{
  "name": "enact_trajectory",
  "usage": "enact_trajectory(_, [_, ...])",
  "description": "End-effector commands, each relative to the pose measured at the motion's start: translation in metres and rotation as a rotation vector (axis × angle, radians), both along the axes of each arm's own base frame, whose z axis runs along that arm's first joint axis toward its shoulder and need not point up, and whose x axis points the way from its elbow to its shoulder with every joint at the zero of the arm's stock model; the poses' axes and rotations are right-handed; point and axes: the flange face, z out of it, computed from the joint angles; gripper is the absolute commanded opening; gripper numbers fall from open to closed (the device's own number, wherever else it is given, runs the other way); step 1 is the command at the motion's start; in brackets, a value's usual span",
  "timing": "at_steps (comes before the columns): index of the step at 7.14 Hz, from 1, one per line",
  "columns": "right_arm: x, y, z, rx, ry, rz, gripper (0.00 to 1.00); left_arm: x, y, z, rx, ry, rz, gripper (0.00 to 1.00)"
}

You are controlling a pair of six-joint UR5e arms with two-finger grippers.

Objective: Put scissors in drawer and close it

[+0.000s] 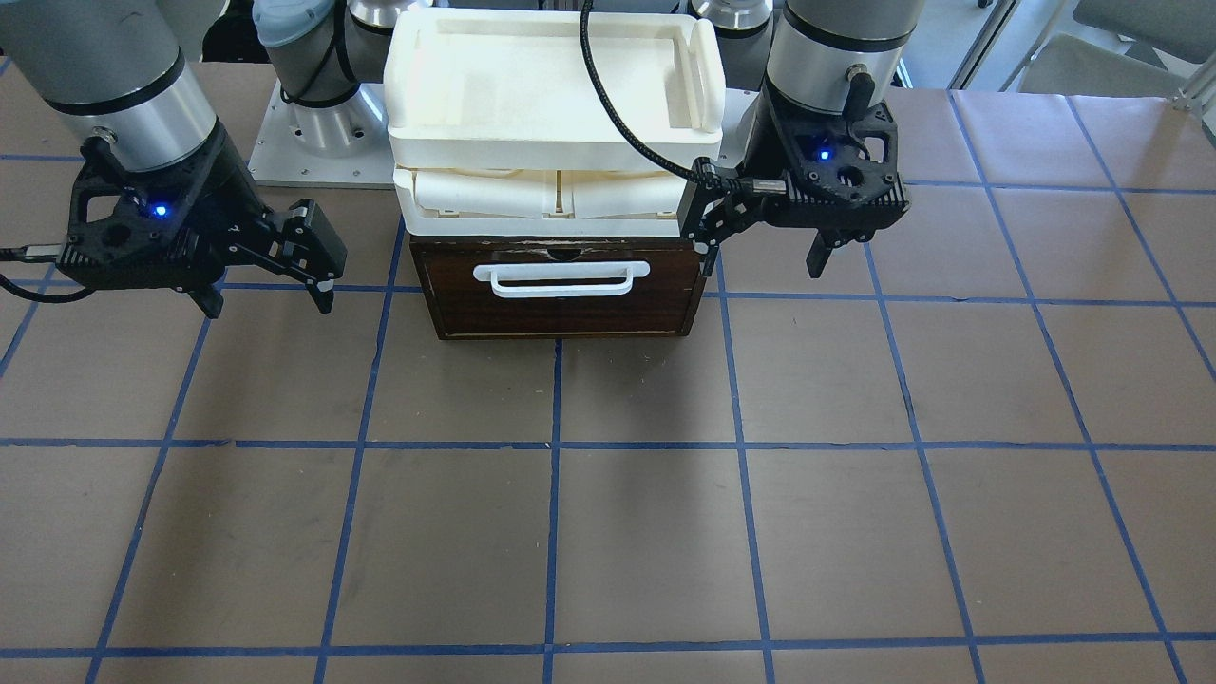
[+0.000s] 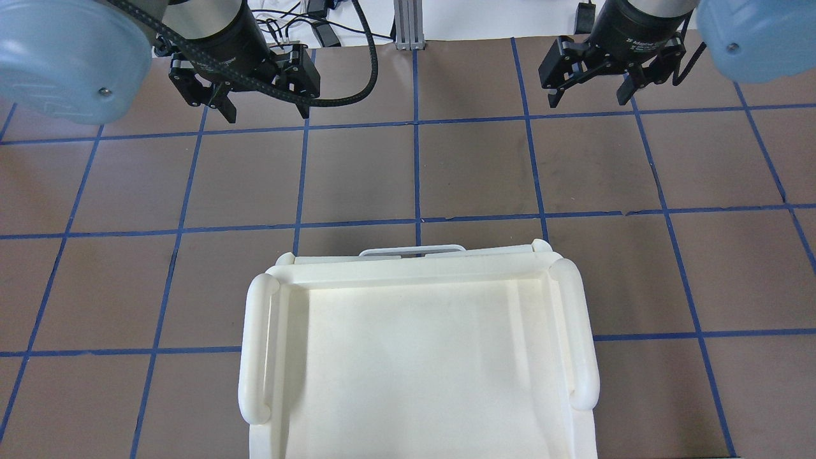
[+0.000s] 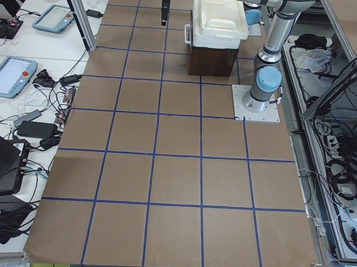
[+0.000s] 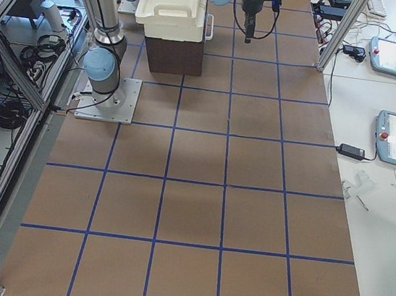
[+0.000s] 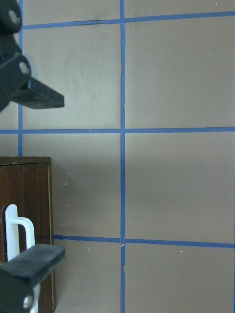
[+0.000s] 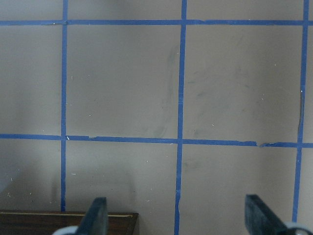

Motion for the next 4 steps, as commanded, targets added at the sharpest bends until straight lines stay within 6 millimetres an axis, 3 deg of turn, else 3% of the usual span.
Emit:
enact_trajectory(1, [0.000, -0.002, 0.000, -0.001, -0.002, -0.001, 1.00, 0.007, 0.009, 0.006, -0.004, -0.004, 0.010, 1.00])
enact_trajectory(2, [0.000, 0.005, 0.014, -0.027, 0.001, -0.001, 1.00, 0.008, 0.008, 0.006, -0.003, -0.005, 0.012, 1.00])
enact_trajectory(4, [-0.006, 0.006, 0.014, -0.030, 0.015, -0.012, 1.00, 0.007, 0.009, 0.008, -0.005, 0.000, 0.011, 1.00])
